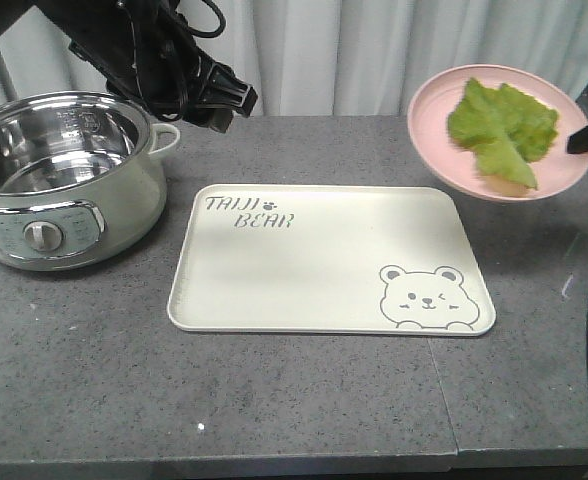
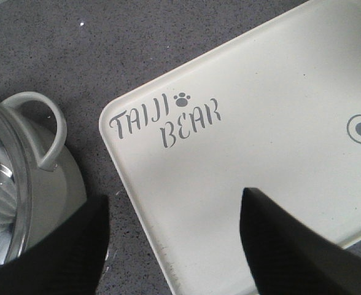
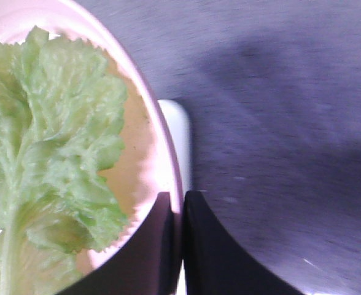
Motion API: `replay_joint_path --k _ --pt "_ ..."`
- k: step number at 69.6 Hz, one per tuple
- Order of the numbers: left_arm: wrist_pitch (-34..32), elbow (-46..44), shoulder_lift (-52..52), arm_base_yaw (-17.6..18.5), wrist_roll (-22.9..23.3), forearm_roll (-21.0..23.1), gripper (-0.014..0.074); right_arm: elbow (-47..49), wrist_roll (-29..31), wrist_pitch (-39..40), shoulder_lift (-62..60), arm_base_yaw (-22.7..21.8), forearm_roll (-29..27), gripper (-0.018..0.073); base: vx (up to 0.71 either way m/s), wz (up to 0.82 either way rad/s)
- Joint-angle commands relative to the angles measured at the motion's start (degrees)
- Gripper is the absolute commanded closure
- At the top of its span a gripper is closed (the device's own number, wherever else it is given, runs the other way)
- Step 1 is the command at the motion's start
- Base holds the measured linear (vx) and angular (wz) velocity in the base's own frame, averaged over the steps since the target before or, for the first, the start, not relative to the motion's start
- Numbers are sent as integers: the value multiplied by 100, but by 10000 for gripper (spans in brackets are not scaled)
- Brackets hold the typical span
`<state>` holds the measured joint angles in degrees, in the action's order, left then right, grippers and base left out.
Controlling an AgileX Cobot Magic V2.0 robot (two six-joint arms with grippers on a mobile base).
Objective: Transfer vegetables to tray and serve
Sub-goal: 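Lift the pink plate and set it onto the tray with the right gripper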
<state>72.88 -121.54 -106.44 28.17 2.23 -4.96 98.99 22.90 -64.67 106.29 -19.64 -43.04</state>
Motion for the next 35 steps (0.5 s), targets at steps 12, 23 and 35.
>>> replay_joint_path --k 12,23,35 --pt "-122 -129 289 18 325 -444 146 191 256 472 -84 1535 -246 559 0 0" --pt "-122 -129 289 18 371 -593 146 191 243 754 301 2177 -92 554 0 0" --pt "-122 -129 289 -71 503 -636 146 191 243 758 708 2594 505 532 0 0"
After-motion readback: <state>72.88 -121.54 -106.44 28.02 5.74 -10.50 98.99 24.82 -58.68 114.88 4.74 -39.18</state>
